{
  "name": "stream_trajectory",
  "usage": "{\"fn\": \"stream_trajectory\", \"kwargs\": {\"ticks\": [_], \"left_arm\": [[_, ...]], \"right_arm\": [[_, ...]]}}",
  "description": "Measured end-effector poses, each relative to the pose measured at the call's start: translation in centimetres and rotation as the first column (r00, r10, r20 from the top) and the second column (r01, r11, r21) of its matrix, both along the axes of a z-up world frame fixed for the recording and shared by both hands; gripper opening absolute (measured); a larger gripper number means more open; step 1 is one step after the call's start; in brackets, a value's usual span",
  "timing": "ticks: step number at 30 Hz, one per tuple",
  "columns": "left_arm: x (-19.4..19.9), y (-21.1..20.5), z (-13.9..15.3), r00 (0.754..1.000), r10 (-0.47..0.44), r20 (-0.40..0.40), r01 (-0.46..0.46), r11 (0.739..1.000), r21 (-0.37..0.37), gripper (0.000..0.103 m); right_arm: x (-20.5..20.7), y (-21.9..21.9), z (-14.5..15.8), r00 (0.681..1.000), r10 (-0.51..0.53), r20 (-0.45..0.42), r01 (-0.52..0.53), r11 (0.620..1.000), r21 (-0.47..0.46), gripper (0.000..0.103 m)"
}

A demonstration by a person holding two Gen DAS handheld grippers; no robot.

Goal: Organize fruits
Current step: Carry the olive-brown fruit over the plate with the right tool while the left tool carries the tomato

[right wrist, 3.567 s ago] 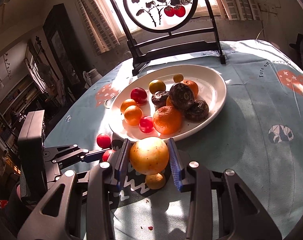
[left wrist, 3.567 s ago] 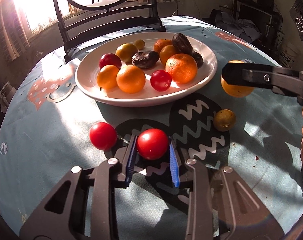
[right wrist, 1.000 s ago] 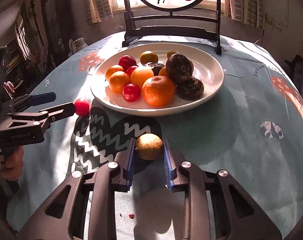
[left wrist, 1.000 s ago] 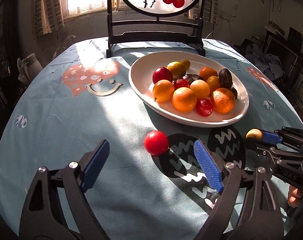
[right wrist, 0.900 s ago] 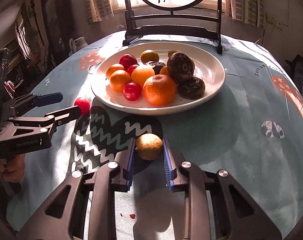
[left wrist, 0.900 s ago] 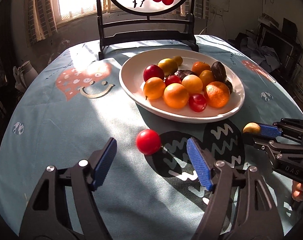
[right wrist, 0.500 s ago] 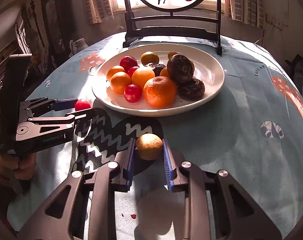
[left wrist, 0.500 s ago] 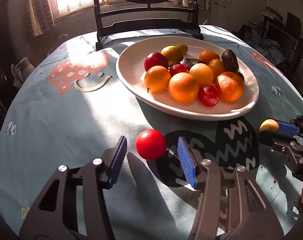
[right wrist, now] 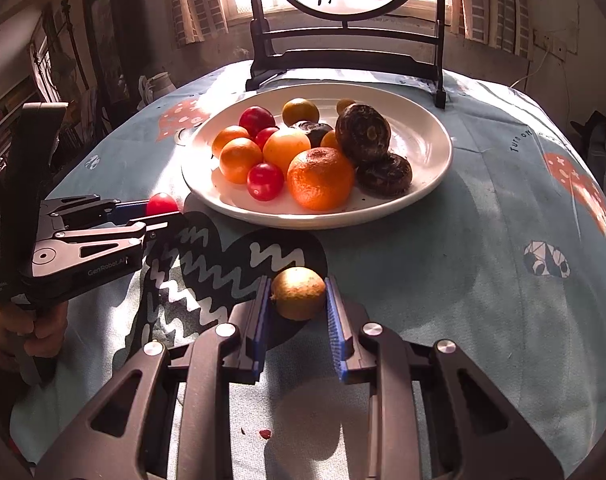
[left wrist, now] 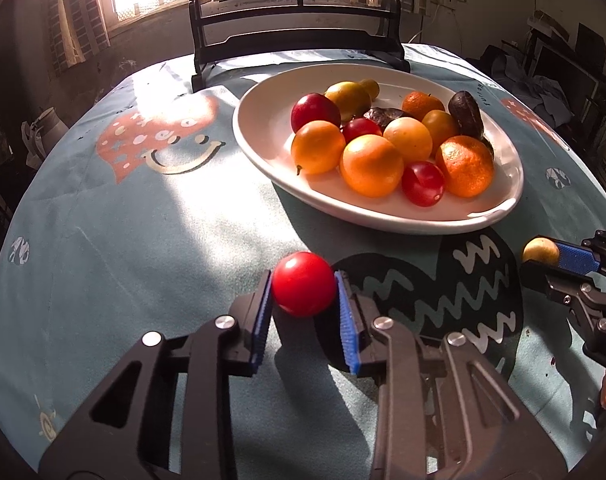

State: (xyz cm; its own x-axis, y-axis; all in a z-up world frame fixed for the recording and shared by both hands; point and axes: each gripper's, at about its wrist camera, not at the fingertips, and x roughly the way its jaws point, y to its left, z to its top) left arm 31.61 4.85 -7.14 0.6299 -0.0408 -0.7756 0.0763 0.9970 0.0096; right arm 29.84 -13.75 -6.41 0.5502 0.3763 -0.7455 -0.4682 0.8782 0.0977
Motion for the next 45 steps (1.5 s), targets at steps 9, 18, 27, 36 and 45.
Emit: {"fn": "stream_trajectory", "kwargs": {"ticks": [9,18,27,36,45], "left_arm": [[-1.0,0.1,0.6,1.000,0.015,0.017,-0.014,1.000,-0.008,0.030],[-3.2,-1.1,2.3,0.998,-0.006,0.064,0.009,0.999,-0.047,0.030],[-0.9,-1.5,5.9,0.992,0.000,0.130,0.010,0.997,-0.079,0.030],[6.2,-1.1,7.5,0.990,0.022,0.142,-0.011,0.997,-0.081,0.030],[12.0,-1.2,6.4,0.993,0.016,0.116,-0.007,0.997,-0.072,0.030]], "right_arm": [[-1.3,0.8,0.9,0.996,0.062,0.059,-0.064,0.998,0.028,0.027],[-3.3,1.9,1.9,0.988,0.126,0.089,-0.134,0.987,0.089,0.027],[0.0,0.9,4.9,0.991,0.018,0.135,-0.045,0.978,0.204,0.027],[7.0,1.5,6.2,0.987,-0.052,0.154,0.016,0.973,0.229,0.027],[11.3,2.6,4.5,0.988,-0.039,0.152,0.012,0.985,0.174,0.027]]}}
